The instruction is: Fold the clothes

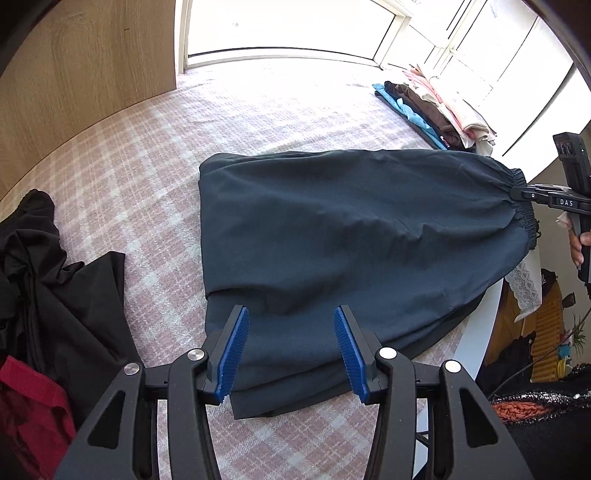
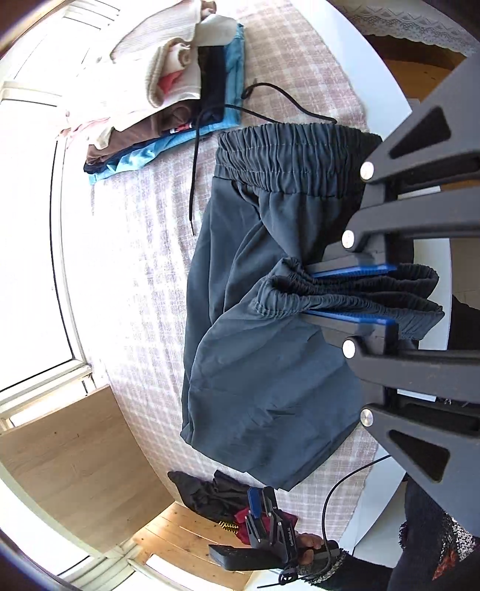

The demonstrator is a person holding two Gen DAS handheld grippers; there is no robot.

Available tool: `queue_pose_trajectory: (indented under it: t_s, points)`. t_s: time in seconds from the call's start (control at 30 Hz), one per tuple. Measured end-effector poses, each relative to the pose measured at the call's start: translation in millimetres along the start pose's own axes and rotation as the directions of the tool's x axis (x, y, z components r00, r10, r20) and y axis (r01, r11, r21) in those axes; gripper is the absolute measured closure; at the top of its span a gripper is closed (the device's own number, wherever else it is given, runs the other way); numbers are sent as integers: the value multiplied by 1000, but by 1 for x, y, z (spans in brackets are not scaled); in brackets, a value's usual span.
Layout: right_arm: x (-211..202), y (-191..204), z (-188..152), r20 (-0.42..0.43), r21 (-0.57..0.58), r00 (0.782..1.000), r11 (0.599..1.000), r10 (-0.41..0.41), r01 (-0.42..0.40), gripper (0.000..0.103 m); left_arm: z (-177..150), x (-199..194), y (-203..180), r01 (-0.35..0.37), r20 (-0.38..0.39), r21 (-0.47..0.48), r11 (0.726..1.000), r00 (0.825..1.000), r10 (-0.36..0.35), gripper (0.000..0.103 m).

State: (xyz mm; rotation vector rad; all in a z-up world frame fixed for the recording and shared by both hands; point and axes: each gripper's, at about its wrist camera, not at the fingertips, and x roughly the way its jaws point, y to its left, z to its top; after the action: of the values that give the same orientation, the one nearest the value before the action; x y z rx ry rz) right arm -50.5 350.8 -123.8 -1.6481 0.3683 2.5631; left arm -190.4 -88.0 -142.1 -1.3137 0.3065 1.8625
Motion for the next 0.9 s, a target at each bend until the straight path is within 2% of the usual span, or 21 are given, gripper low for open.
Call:
queue_pose_trajectory:
  t_s: [0.07,0.13,0.17,0.27,0.37,0.43,0.47,0.57,0.63,0.7,0.73,0.77,0.8,0.9]
  points:
    - [-11,-7,7,-9,-15,1000,999,-29,29,88,5,-2,2,5,19,-10,1000,1000,-5,56]
    - [-17,-24,5,-54,40,999,999,-4,6,87,10,0,3,23,30,-21,1000,999,-22,54]
    - [-7,-33,4,-71,74,997,997,4,1,87,12,4,3,35,29,-19,999,999,-34,54]
    - [25,-48,-13,-152,99,988,994,-40,55,87,22,20,0,38,16,9,999,999,-38,54]
    - [57,-61,-23,-183,141,983,990,-1,27,86,33,45,0,73,-10,-4,997,997,-73,54]
    - [66,-76,-26,-204,234,976,972,72,-22,84,36,61,-2,79,-48,-11,997,996,-80,54]
    - [67,-84,-28,-203,279,973,959,110,-50,83,36,65,-6,64,-58,7,998,996,-63,54]
    - [35,-100,-34,-88,371,971,912,224,-177,81,34,61,-18,67,-56,60,996,996,-63,54]
    - [9,-103,-35,-25,347,982,923,186,-166,81,32,57,-22,73,-53,77,994,996,-69,54]
    - [-2,-104,-30,-8,312,990,941,138,-129,80,30,61,-20,69,-71,73,995,995,-63,54]
    - [-4,-104,-26,-5,296,993,948,122,-115,76,29,64,-18,65,-82,68,996,995,-59,54]
    - [0,-104,-23,-11,284,994,953,113,-105,68,28,67,-17,61,-94,63,996,994,-55,54]
    - [8,-103,-19,-22,269,993,957,118,-108,65,27,70,-15,62,-103,57,996,993,-56,54]
    - [27,-100,-12,-54,215,991,970,125,-111,63,25,75,-15,54,-117,62,997,992,-47,54]
